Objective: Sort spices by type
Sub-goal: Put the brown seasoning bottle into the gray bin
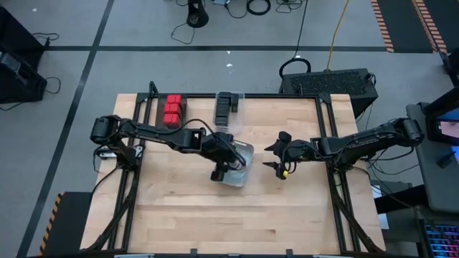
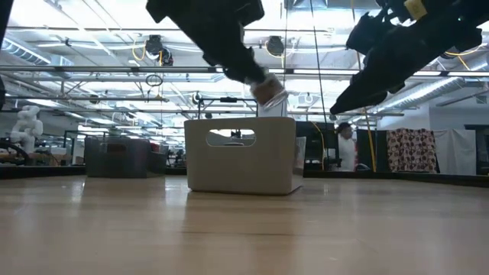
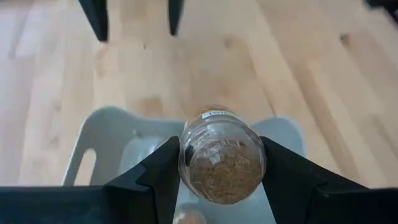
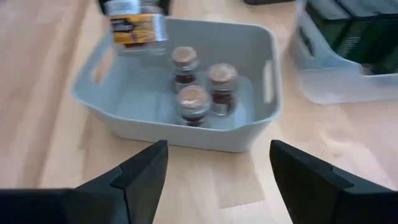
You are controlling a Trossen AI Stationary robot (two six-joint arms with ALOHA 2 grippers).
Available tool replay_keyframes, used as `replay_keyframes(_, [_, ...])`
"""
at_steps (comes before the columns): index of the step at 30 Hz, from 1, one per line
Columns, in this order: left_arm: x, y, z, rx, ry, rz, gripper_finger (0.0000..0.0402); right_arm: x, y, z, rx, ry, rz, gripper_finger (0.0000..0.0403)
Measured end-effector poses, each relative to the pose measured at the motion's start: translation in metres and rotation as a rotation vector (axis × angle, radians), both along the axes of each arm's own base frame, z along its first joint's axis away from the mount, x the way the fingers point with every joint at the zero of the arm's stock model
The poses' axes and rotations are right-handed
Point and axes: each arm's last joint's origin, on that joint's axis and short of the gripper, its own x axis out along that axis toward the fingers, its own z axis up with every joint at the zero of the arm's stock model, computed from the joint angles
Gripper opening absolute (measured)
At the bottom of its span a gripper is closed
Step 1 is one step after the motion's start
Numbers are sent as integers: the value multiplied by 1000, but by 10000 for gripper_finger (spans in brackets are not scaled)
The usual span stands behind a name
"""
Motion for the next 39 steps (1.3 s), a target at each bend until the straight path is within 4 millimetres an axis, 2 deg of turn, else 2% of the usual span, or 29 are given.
replay_keyframes(5, [-4,-3,-4,29,59,46,190,-1,-3,0,-49,0,-84,263])
replay_keyframes(10, [-3,-5,-8,27,76,43,190,0,-6,0,-54,-1,-95,263])
replay_keyframes(22, [4,-14,-33,-4,163,22,190,0,-13,0,-63,2,-120,263])
replay_keyframes(39, [4,-22,-38,24,185,52,190,0,-17,0,-64,2,-138,263])
